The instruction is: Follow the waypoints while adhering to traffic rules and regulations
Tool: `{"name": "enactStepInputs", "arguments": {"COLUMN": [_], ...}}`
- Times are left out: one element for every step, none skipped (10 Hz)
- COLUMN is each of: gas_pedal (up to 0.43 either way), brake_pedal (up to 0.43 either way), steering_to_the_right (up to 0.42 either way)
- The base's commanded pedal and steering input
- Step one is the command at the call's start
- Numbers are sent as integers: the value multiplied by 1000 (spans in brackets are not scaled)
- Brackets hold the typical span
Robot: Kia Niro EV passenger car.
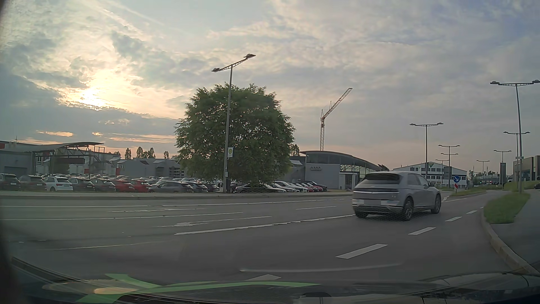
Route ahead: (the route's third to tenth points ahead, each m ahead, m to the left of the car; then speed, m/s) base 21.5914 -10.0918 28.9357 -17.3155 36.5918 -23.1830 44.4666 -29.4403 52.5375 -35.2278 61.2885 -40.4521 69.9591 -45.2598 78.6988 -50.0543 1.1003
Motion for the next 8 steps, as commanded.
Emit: {"name": "enactStepInputs", "arguments": {"gas_pedal": [228, 260, 268, 268, 268, 268, 268, 268], "brake_pedal": [0, 0, 0, 0, 0, 0, 0, 0], "steering_to_the_right": [343, 338, 329, 319, 303, 284, 268, 249]}}
